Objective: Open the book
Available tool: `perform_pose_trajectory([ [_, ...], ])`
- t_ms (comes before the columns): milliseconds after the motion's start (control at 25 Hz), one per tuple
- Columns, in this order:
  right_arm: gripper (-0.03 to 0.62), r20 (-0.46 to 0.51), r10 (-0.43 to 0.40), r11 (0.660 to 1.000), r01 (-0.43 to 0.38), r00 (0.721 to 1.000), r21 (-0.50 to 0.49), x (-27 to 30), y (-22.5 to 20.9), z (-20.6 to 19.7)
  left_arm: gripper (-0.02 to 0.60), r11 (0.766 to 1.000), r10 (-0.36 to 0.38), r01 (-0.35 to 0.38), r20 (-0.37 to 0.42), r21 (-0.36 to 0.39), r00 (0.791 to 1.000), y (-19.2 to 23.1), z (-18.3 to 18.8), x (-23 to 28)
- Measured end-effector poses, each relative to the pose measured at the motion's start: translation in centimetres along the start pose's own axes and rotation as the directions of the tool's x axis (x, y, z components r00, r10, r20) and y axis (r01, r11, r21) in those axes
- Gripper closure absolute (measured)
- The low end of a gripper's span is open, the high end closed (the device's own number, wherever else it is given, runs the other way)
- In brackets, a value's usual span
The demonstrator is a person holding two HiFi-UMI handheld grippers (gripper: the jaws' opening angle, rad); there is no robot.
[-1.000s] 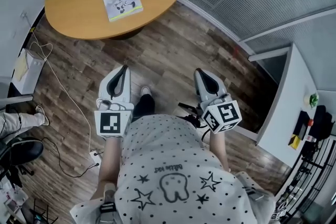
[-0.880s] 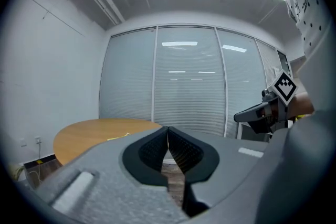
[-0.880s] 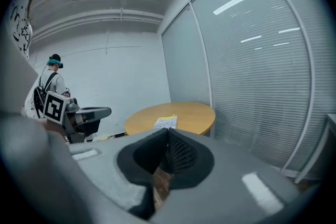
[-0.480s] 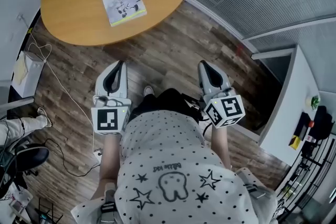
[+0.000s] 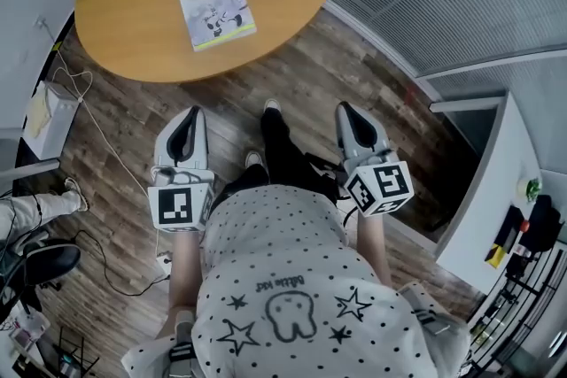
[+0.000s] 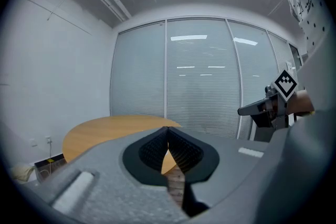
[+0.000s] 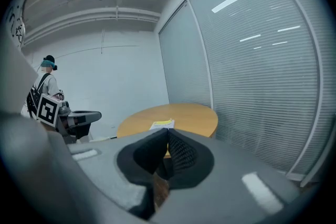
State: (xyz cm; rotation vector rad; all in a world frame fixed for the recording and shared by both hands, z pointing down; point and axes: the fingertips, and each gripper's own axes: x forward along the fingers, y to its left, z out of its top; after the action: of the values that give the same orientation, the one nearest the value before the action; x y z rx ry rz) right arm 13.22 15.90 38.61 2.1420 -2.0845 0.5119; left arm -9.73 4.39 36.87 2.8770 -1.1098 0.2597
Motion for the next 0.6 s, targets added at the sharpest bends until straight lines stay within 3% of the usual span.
perform_pose_trajectory([
  [600, 0.589, -0.027, 0.154, 0.986, -0.156, 0.988, -0.054, 13.5, -3.3, 5.3, 0.571, 0.996, 0.091, -0.090, 0.035, -0.026, 0.995, 4.3, 2.7, 10.0],
])
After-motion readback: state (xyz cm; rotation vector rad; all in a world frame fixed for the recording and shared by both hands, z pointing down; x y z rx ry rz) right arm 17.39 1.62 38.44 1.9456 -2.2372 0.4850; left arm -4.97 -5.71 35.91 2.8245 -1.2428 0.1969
